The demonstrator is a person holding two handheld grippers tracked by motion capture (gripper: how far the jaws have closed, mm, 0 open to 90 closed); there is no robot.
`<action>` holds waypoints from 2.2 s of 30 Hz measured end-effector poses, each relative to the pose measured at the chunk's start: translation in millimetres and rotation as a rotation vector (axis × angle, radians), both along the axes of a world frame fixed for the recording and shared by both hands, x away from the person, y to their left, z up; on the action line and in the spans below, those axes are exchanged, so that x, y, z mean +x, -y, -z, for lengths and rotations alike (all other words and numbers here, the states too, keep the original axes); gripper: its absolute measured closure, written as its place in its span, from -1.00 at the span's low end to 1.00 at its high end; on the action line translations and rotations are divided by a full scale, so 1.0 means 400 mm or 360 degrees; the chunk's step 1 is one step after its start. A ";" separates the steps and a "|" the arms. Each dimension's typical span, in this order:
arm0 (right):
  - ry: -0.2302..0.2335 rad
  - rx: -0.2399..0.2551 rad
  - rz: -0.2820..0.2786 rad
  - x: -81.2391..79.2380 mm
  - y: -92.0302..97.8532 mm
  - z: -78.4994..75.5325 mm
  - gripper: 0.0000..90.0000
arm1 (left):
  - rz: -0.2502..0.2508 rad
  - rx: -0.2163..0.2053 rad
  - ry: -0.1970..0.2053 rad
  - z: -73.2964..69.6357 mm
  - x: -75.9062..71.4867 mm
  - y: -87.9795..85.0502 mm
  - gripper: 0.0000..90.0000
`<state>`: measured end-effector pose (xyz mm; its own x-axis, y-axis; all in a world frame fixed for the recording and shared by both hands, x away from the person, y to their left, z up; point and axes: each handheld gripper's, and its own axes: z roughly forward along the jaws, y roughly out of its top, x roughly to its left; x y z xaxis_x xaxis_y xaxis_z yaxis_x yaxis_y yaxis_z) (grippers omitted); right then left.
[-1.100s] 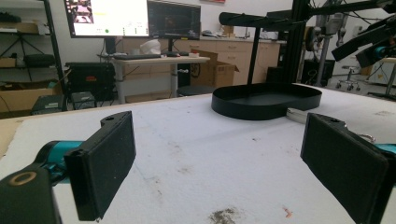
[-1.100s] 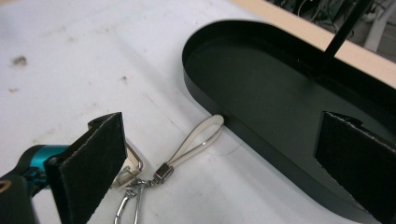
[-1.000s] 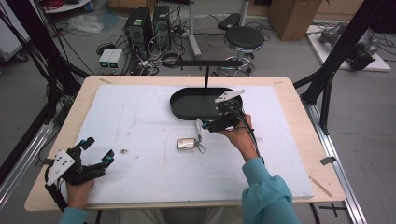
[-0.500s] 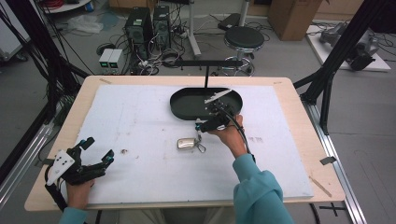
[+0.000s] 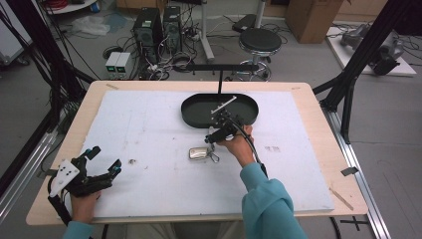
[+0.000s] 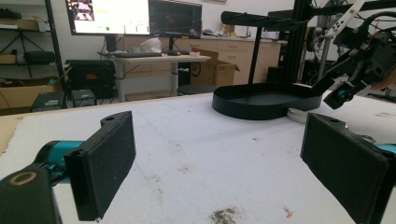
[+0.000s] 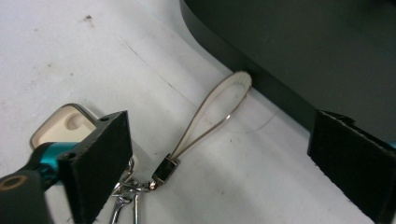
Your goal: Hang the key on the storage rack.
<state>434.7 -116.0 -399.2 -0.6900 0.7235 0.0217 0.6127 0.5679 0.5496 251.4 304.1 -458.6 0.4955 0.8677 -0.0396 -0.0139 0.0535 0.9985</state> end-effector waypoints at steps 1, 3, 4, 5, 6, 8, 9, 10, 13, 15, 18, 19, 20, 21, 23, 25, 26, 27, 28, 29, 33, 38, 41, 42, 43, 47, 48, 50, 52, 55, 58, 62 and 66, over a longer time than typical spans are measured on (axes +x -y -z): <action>0.0000 0.0000 0.0000 0.000 0.000 0.000 -0.80 | 0.0000 0.0001 0.0000 0.000 0.000 0.000 -0.76; -0.0065 0.0006 0.0021 0.004 0.001 0.004 -0.64 | 0.0001 0.0001 0.0000 0.000 0.000 0.000 -0.76; -0.0065 0.0006 0.0021 0.004 0.001 0.004 -0.64 | 0.0000 0.0001 0.0000 0.000 0.000 0.000 -0.76; -0.0096 -0.0012 0.0062 0.007 0.000 0.006 -0.57 | 0.0000 0.0002 0.0000 0.000 0.000 0.000 -0.76; -0.0092 -0.0019 0.0067 0.009 0.000 0.008 -0.54 | 0.0001 0.0000 -0.0002 0.000 0.000 0.000 -0.76; -0.0110 -0.0031 0.0077 0.010 0.000 0.007 -0.52 | -0.0001 0.0002 0.0000 0.000 0.000 0.000 -0.76; -0.0120 -0.0027 0.0085 0.010 -0.001 0.007 -0.50 | -0.0001 0.0002 0.0000 0.000 0.000 -0.001 -0.76; -0.0131 -0.0027 0.0085 0.011 -0.002 0.007 -0.47 | -0.0001 0.0002 0.0000 0.000 0.001 0.000 -0.76; -0.0168 -0.0029 0.0096 0.011 -0.009 0.013 -0.38 | 0.0000 0.0000 -0.0001 0.000 0.001 -0.001 -0.76; -0.0172 -0.0043 0.0090 0.010 -0.010 0.015 -0.37 | 0.0000 0.0000 -0.0001 0.000 0.001 0.000 -0.76; -0.0193 -0.0083 0.0069 0.009 -0.021 0.020 -0.23 | 0.0000 0.0001 -0.0001 0.000 0.001 -0.001 -0.76; -0.0193 -0.0083 0.0069 0.009 -0.021 0.020 -0.23 | 0.0000 0.0000 -0.0001 0.000 0.001 -0.001 -0.76; -0.0203 -0.0083 0.0075 0.008 -0.024 0.021 -0.21 | 0.0000 -0.0001 -0.0003 0.000 0.001 -0.001 -0.76; -0.0214 -0.0091 0.0075 0.009 -0.025 0.023 -0.17 | -0.0001 -0.0001 -0.0005 0.000 0.001 -0.001 -0.76; -0.0236 -0.0095 0.0087 0.009 -0.029 0.026 -0.10 | -0.0003 -0.0005 -0.0008 0.000 0.001 -0.002 -0.76; -0.0256 -0.0093 0.0109 0.012 -0.030 0.029 -0.02 | -0.0002 -0.0001 -0.0005 0.000 0.001 -0.001 -0.76; -0.0256 -0.0093 0.0109 0.012 -0.030 0.029 -0.02 | -0.0002 0.0001 -0.0004 0.000 0.001 -0.001 -0.76; -0.0267 -0.0088 0.0127 0.012 -0.030 0.030 0.01 | -0.0002 0.0001 -0.0005 0.000 0.001 -0.001 -0.76; -0.0280 -0.0086 0.0130 0.012 -0.030 0.030 0.04 | -0.0003 -0.0003 -0.0008 0.000 0.001 -0.001 -0.76; -0.0292 -0.0078 0.0136 0.012 -0.030 0.030 0.06 | -0.0003 -0.0005 -0.0009 0.000 0.002 -0.002 -0.76; -0.0314 -0.0096 0.0143 0.009 -0.039 0.029 0.18 | -0.0003 -0.0004 -0.0010 0.000 0.002 -0.002 -0.76; -0.0348 -0.0110 0.0147 0.008 -0.048 0.032 0.27 | -0.0002 -0.0005 -0.0012 0.000 0.001 -0.002 -0.76; -0.0366 -0.0115 0.0148 0.008 -0.050 0.034 0.34 | -0.0002 -0.0005 -0.0011 0.000 0.002 -0.002 -0.76; -0.0374 -0.0115 0.0150 0.008 -0.050 0.034 0.39 | -0.0002 -0.0005 -0.0012 0.000 0.002 -0.002 -0.76; -0.0374 -0.0115 0.0150 0.008 -0.050 0.034 0.39 | -0.0002 -0.0005 -0.0012 0.000 0.002 -0.002 -0.76; -0.0393 -0.0118 0.0146 0.006 -0.052 0.033 0.50 | -0.0002 -0.0005 -0.0011 0.000 0.002 -0.002 -0.76; -0.0393 -0.0118 0.0146 0.006 -0.052 0.033 0.50 | -0.0003 -0.0004 -0.0012 0.000 0.001 -0.002 -0.76; -0.0393 -0.0125 0.0132 0.005 -0.055 0.032 0.54 | -0.0002 -0.0005 -0.0011 0.000 0.001 -0.002 -0.76; -0.0400 -0.0128 0.0132 0.003 -0.058 0.032 0.60 | -0.0002 -0.0004 -0.0011 0.000 0.001 -0.002 -0.76; -0.0403 -0.0134 0.0118 0.003 -0.060 0.034 0.68 | -0.0001 -0.0007 -0.0011 0.000 0.001 -0.002 -0.76; -0.0422 -0.0141 0.0106 0.003 -0.061 0.037 0.72 | -0.0002 -0.0011 -0.0009 0.000 0.001 -0.003 -0.76; -0.0417 -0.0158 0.0108 0.002 -0.062 0.036 0.81 | -0.0003 -0.0012 -0.0008 0.000 0.001 -0.002 -0.76; -0.0418 -0.0164 0.0093 0.002 -0.062 0.035 0.82 | -0.0004 -0.0014 -0.0011 0.000 0.001 -0.003 -0.76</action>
<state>435.5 -91.2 -413.1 -0.6275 0.7696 0.1183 0.7597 0.5720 0.3091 251.9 305.1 -458.5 0.4929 0.8686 -0.0506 -0.0073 0.0623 0.9980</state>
